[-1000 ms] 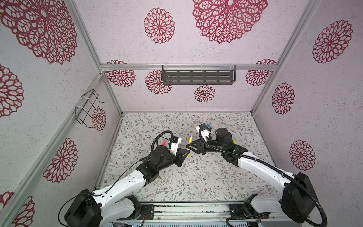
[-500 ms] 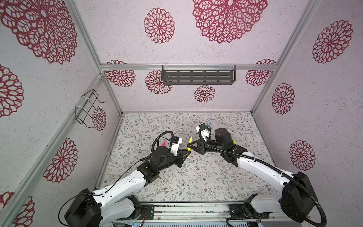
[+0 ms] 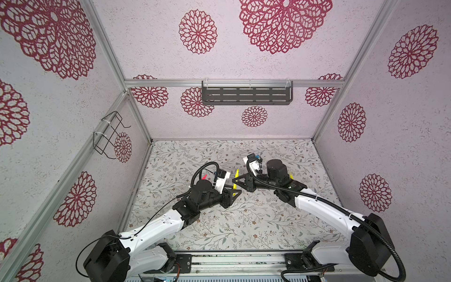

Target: Insert the pens into the pen caps

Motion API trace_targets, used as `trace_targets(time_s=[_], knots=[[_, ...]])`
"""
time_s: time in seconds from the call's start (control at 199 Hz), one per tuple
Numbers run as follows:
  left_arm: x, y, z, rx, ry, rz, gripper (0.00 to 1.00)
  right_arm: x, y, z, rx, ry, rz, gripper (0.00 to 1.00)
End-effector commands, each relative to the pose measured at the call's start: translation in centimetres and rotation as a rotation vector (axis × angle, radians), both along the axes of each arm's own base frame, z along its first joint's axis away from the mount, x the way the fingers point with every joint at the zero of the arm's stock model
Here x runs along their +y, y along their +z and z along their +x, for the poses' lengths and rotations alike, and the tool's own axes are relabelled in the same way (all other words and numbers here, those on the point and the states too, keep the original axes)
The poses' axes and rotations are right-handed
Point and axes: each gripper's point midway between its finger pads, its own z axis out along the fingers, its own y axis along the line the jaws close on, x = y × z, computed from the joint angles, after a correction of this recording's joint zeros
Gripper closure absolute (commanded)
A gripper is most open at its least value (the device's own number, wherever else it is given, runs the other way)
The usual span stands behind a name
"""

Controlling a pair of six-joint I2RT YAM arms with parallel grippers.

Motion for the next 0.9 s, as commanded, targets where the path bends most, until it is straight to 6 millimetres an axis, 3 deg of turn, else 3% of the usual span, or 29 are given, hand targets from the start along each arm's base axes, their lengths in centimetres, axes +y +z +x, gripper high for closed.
trace_targets(time_s=[0.0,0.391,0.567,0.898], knots=[[-0.6,1.0,-0.1,-0.018,-0.026,-0.008,0.63,0.3,2.8,-0.3,-0.084,0.017,0.026,0.94],[-0.9,0.3,0.3,0.012,-0.027,0.017,0.64,0.4,3.0,-0.7,-0.104,0.024,0.008,0.95],[-0.7,0.2,0.5,0.016,-0.017,0.022,0.71,0.2,2.9,-0.6,-0.109,0.011,-0.001,0.95],[-0.4,-0.3,0.6,0.036,-0.009,0.025,0.68,-0.2,3.7,-0.3,-0.138,-0.026,0.003,0.95]])
